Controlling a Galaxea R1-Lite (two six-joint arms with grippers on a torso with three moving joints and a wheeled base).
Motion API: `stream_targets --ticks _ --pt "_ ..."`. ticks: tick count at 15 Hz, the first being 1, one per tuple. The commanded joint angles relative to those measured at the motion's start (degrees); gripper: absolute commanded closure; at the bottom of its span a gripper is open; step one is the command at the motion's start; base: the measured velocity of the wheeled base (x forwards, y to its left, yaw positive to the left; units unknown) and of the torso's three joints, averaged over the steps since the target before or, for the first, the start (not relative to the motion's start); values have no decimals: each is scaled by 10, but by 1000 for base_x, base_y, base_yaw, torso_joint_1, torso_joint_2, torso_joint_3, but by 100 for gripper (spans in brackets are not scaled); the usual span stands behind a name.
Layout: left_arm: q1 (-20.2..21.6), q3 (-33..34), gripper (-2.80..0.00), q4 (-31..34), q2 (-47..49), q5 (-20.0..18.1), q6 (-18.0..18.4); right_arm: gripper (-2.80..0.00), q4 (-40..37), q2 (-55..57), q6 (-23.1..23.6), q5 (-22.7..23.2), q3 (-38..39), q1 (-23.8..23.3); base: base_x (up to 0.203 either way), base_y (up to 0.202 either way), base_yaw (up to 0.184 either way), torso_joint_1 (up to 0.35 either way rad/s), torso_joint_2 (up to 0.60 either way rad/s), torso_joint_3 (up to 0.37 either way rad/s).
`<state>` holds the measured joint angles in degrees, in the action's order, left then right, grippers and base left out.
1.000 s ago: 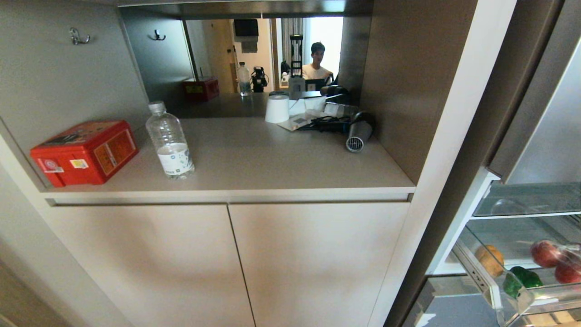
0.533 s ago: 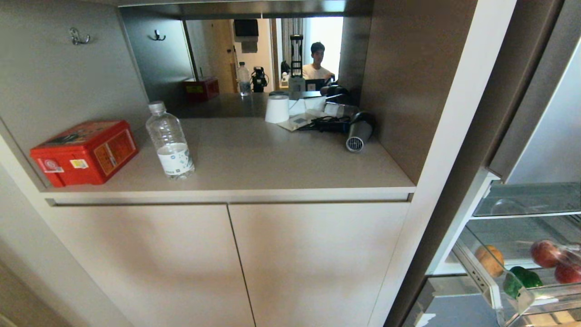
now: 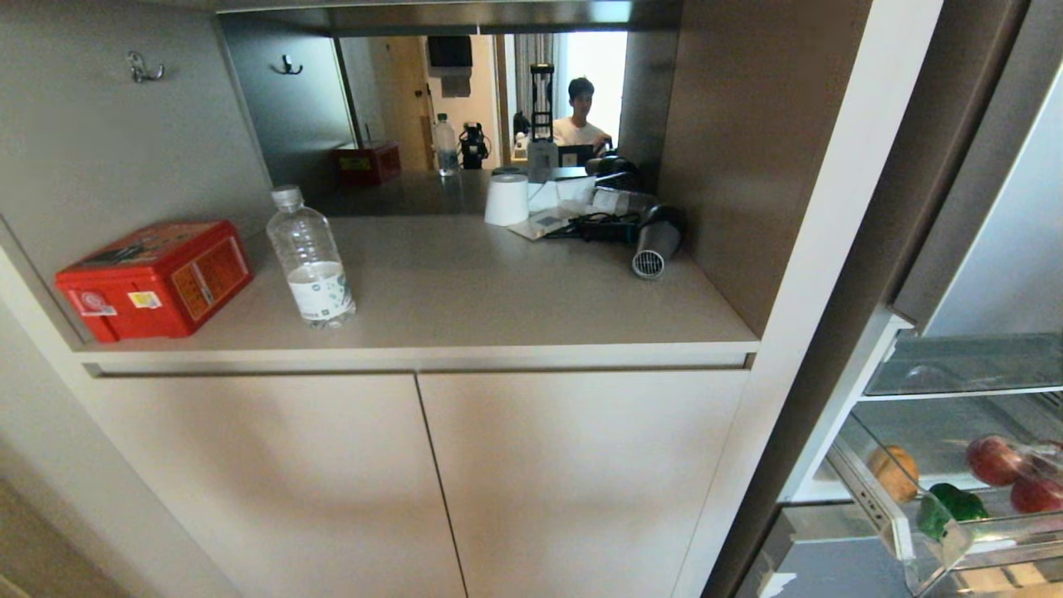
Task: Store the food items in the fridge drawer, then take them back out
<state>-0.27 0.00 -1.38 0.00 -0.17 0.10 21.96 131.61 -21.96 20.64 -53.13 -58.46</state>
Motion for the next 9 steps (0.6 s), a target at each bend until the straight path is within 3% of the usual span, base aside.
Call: stream_targets --ticks 1,9 --pt "0 6 0 0 0 0 0 0 2 1 -5 10 -11 11 0 0 0 0 0 0" --pt "0 6 0 0 0 0 0 0 18 35 -69 12 -98 96 0 0 0 0 0 0"
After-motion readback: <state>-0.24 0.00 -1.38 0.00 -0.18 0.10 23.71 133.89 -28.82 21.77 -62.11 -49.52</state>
